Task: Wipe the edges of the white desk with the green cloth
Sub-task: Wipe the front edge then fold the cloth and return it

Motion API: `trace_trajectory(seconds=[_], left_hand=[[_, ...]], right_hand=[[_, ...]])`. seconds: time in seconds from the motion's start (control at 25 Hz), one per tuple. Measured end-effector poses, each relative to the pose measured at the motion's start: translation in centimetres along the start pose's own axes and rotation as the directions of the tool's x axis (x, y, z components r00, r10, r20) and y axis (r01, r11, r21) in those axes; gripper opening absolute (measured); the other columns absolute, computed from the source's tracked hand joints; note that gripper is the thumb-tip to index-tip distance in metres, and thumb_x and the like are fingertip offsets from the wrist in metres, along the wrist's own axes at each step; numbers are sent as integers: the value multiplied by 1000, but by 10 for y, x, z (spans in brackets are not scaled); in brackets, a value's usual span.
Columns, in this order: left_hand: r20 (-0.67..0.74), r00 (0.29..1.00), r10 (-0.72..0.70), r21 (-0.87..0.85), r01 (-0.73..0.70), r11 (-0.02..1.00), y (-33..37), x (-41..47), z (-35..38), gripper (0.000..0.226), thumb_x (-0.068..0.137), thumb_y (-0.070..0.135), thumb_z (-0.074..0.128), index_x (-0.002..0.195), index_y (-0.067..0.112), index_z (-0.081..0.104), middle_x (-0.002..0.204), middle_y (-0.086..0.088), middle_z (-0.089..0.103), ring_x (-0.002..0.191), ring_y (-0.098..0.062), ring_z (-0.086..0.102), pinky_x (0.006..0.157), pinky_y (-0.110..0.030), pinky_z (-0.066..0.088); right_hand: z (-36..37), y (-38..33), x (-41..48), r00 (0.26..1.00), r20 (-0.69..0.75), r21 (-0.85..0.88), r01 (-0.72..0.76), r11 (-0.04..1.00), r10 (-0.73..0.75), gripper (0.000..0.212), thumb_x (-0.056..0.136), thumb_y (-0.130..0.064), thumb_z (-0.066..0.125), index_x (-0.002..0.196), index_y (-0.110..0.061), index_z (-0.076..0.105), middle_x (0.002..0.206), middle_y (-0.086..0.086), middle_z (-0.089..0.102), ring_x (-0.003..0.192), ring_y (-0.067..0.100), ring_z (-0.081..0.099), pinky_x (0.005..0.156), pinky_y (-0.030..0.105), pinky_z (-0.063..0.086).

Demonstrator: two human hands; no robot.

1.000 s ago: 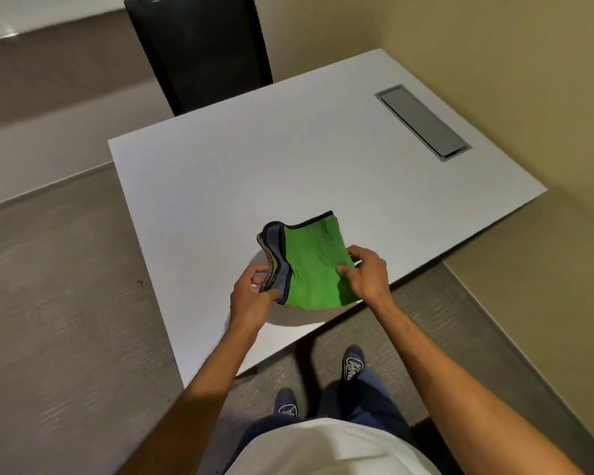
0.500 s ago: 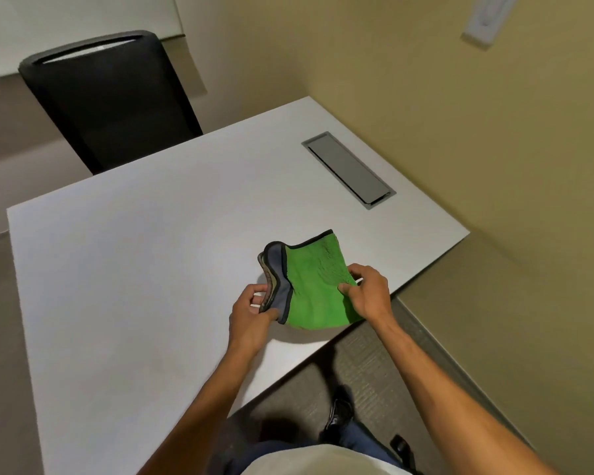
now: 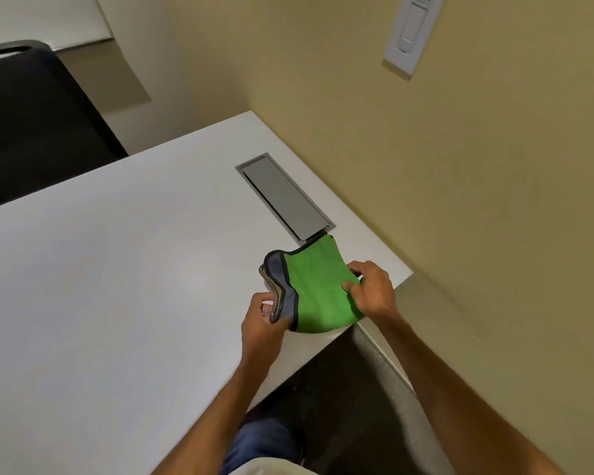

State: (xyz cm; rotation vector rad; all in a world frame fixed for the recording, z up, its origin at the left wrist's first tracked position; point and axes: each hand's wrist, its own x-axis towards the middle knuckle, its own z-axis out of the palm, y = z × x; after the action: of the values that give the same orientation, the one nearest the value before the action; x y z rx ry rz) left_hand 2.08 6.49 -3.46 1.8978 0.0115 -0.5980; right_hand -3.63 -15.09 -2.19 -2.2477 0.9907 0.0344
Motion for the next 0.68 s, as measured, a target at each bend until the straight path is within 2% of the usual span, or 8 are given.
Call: trace_trajectory(seconds=[0.08,0.16,0.24,0.32,0.44,0.68], left_hand=[[-1,1000,13,43,-13,999,5,20,35,37,78,-8,68,102,17,56,82,1,62,73,-17,57,53,-13,42],[22,1000,-1,75,-1,997,9,41,69,40,80,-4,68,110,18,55,92,-2,64,81,-18,62,59,-19,45],[29,998,-55,81,53,995,11,57,99,41,81,-4,67,113,21,54,98,-5,64,86,-20,64,65,-26,51],[18,998,-64,100,62,993,11,70,122,42,82,-5,66,112,21,54,104,-5,61,90,-22,63,70,-30,52],[39,996,-76,122,71,990,9,86,148,43,85,-6,65,118,19,53,111,-2,54,96,-20,59,70,-22,47],[39,978,-206,109,201,973,-7,98,177,43,83,-3,67,116,21,53,114,-1,56,96,-21,64,75,-26,52]], right_hand=[[-11,19,31,1000,-7,-36,-13,999,13,36,91,-13,69,127,-18,69,124,9,65,106,25,60,88,33,44],[-20,38,62,999,-11,-102,-38,994,37,39,87,-8,67,125,-20,70,120,9,64,115,29,59,86,31,41],[-28,52,92,998,44,-190,-44,981,54,40,88,-9,67,126,-20,70,117,8,63,114,29,58,82,29,37],[-32,63,118,995,94,-205,-25,978,45,36,88,-11,69,123,-19,72,115,8,63,107,26,58,81,29,35],[-29,75,149,992,128,-206,24,978,2,33,88,-12,72,120,-18,73,112,8,65,98,21,56,79,28,34],[-24,107,181,982,185,-240,5,971,40,34,91,-13,69,125,-17,71,115,10,68,108,28,62,82,30,40]])
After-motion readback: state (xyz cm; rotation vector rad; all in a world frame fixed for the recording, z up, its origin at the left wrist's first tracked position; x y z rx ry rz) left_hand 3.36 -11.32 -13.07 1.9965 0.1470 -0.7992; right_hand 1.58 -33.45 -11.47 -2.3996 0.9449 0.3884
